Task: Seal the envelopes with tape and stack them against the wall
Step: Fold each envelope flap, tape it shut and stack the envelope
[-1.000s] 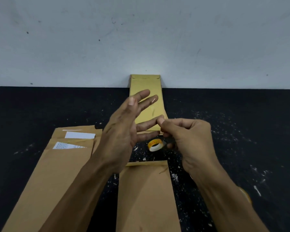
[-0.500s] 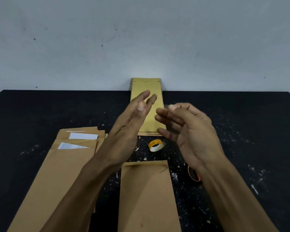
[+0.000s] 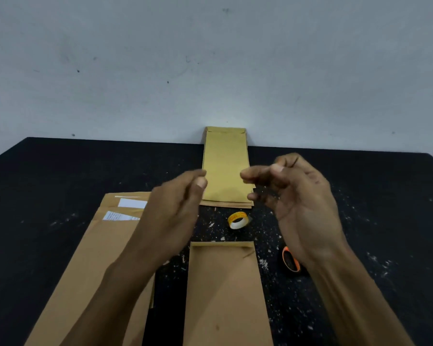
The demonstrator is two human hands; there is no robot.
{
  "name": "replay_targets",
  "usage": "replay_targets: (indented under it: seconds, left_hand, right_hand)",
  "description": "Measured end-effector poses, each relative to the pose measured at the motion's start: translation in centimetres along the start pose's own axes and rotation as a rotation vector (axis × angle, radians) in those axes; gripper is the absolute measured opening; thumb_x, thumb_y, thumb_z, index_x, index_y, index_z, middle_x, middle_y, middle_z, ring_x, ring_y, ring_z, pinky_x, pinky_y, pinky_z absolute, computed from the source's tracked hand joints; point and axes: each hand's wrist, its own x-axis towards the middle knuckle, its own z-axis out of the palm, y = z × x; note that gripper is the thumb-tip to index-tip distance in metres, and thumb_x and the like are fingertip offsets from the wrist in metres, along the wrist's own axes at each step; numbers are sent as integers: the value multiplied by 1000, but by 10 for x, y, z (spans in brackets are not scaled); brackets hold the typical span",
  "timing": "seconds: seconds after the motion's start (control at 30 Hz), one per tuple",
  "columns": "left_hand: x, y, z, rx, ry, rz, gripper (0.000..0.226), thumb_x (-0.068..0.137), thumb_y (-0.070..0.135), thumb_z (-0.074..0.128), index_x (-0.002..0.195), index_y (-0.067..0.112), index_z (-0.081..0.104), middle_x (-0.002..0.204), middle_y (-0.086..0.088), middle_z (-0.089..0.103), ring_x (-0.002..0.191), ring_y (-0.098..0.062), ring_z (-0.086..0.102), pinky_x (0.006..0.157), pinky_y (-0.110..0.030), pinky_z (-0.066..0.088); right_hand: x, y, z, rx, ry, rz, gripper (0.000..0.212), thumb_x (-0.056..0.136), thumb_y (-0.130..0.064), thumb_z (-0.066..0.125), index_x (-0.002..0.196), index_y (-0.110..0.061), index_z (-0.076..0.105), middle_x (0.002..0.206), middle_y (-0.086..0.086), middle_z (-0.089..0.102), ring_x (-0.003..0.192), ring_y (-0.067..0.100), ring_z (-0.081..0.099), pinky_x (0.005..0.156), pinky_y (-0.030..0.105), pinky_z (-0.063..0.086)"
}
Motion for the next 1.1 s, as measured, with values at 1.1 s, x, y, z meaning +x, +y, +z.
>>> replay_targets:
  seconds: [1.1]
  left_hand:
    - [-46,-32,34,-125,153,-362,18,81,26,77,63,23,76,53,10,66,51,-3,60,52,-15,46]
  right_hand:
    - [-26,54,-17,-686,110,453,10,92,-5,65,84,0,63,62,18,69,61,45,69,36,25,39]
